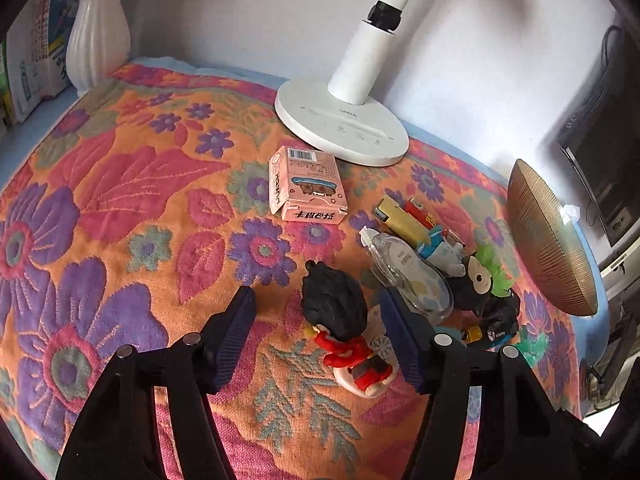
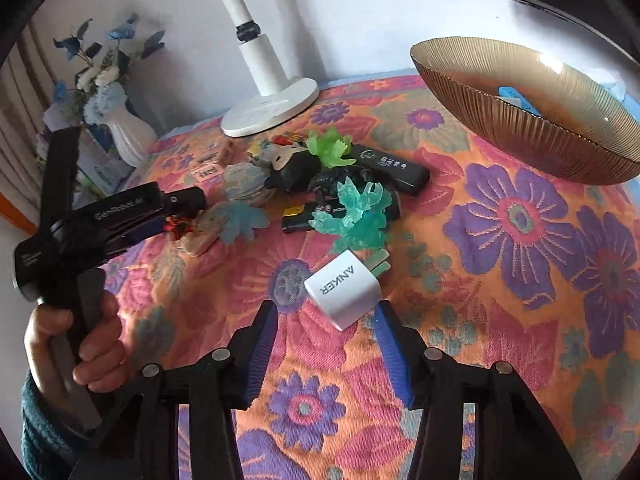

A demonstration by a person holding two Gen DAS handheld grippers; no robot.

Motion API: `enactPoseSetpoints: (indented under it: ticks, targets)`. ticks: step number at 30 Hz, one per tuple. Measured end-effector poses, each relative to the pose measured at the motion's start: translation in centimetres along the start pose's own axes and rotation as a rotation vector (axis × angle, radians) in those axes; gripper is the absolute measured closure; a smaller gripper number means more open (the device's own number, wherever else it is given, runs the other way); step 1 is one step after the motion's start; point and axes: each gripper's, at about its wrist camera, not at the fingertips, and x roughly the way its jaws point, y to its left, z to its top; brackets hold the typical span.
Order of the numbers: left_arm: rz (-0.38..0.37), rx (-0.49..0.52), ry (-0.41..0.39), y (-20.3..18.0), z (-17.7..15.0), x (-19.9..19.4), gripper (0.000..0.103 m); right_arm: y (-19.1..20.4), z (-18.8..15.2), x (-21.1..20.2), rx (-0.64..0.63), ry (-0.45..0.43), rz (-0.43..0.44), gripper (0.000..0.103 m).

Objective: Organize rigid objects
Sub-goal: 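Grasp the red-and-black figurine with the left tool while the right tool grasps the white ANKER charger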

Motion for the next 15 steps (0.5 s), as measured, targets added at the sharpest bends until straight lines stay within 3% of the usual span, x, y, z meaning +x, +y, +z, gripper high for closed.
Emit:
enactPoseSetpoints:
  ticks: [4, 8, 12, 15]
  targets:
    - [-0.011, 0.043, -0.006, -0.6, -0.4, 0.4, 0.071, 0.2, 0.6, 0.8, 0.051, -0.022, -0.046, 0.055]
    - [-0.027, 0.049, -0.011, -0.7, -0.6, 0.1, 0.073, 0.1, 0.9, 1.2, 0.049, -0.065, -0.111, 0.068]
    - [-0.047, 0.06, -0.035, -1.0, -1.6, -1.5, 0.073, -0.7, 0.3, 0.2, 0.026, -0.075, -0.063, 0.069]
    - [-0.078, 0.085, -0.052, -2.0, -3.2, -3.3, 0.073, -1.6, -1.1, -1.5, -0.04, -0.079, 0.028, 0.069]
